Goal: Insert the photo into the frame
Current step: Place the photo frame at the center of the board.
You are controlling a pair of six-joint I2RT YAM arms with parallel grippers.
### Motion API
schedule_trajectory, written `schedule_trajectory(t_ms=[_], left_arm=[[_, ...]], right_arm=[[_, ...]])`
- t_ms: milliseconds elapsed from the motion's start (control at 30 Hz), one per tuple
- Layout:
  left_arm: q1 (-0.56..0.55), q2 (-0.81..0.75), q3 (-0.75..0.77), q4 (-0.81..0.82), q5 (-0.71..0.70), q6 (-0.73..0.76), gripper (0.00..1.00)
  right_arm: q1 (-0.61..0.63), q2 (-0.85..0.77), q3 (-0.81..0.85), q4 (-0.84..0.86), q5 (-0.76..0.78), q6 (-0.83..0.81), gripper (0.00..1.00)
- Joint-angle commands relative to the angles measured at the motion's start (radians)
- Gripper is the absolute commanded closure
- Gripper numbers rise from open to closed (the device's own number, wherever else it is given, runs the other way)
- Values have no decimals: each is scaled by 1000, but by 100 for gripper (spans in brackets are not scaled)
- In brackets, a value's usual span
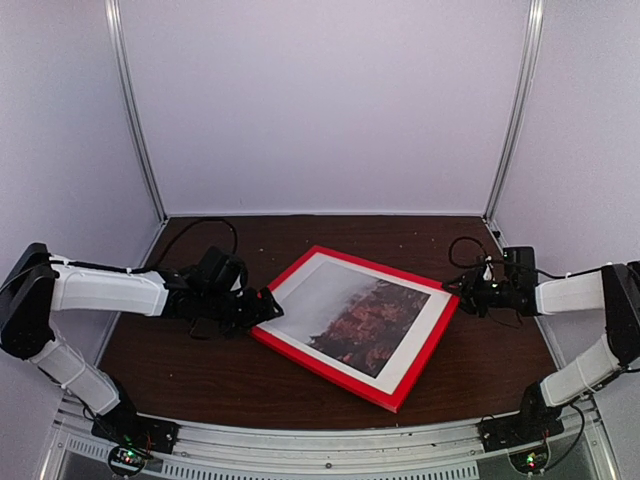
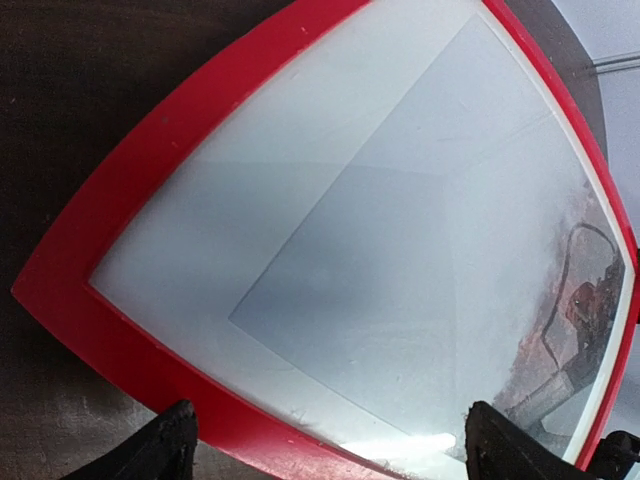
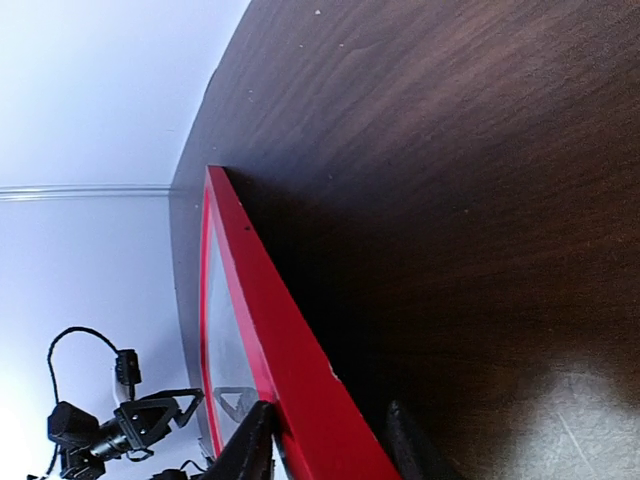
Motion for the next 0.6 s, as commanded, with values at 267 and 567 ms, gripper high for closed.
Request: schedule_trajectory(t_ms=[267, 567], left_arm=[[-48, -4, -89, 116, -45, -92, 7], [-57, -102, -130, 81, -67, -80, 6]], right_arm=[[20, 20, -102, -92, 179, -75, 54], [20, 30, -61, -227, 231, -150, 39]])
